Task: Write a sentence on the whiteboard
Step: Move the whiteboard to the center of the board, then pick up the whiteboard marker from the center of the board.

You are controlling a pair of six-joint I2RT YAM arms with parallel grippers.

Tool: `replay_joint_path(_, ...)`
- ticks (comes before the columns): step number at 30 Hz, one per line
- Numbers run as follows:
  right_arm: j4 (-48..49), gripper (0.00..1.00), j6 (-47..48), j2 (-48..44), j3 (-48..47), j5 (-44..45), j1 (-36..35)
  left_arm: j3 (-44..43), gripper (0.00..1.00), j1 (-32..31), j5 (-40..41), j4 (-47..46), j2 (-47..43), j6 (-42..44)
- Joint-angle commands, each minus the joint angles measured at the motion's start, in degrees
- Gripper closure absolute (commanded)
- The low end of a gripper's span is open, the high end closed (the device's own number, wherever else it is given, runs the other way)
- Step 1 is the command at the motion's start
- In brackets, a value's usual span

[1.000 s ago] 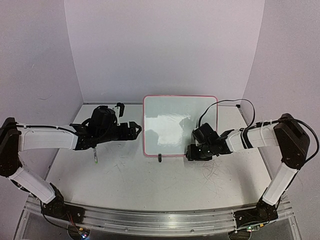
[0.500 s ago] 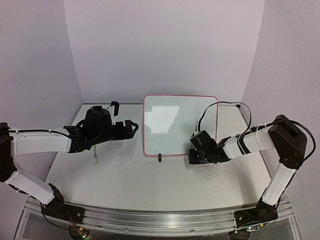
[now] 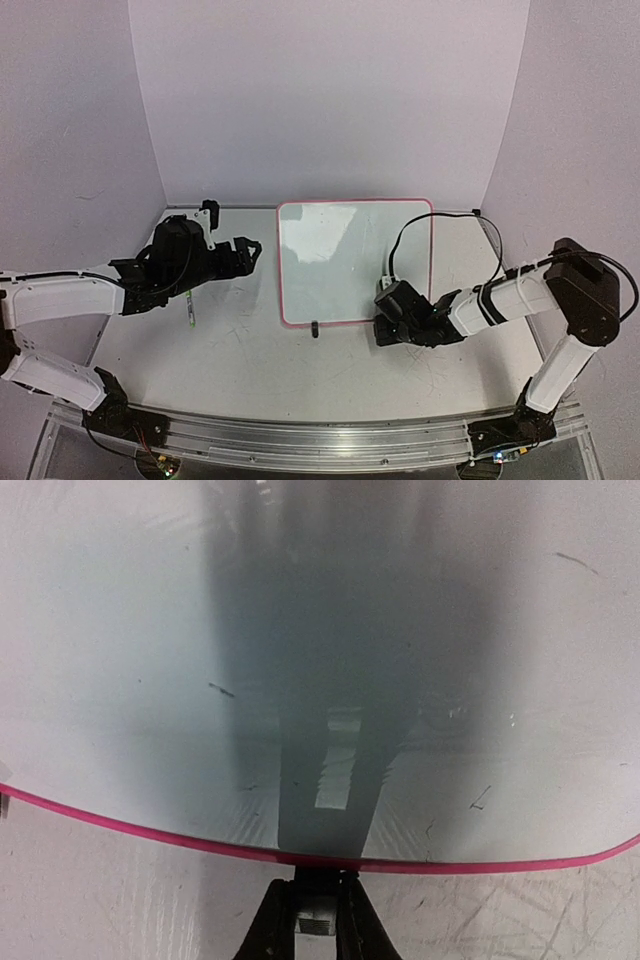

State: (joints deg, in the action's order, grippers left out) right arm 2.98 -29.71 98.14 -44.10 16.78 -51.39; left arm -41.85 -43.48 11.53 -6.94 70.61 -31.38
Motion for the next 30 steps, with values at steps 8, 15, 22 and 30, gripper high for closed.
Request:
replay_joint_path(8, -8.63, 0.78, -12.36, -4.79, -1.10, 1.98, -7.75, -1.89, 0.03, 0.22, 13.62, 7.13, -2.50, -1.63)
replay_joint_path(15, -11.32, 0.29, -8.56, -11.50, 0.03, 5.22, -7.92, -5.32, 0.01, 8.77, 14.94, 19.97, 0.59, -4.63)
replay_joint_path(22, -11.01, 0.03, -0.41, -31.64, 5.88, 7.72, -7.90, -5.32, 0.07, 21.68, 4.08, 26.00, 7.32, -4.61)
replay_joint_path(30, -9.00, 0.02, 8.13, -34.46, 2.19, 14.43, -7.88, -10.77, 0.32, 22.57, 3.79, 25.69, 24.16, -0.74)
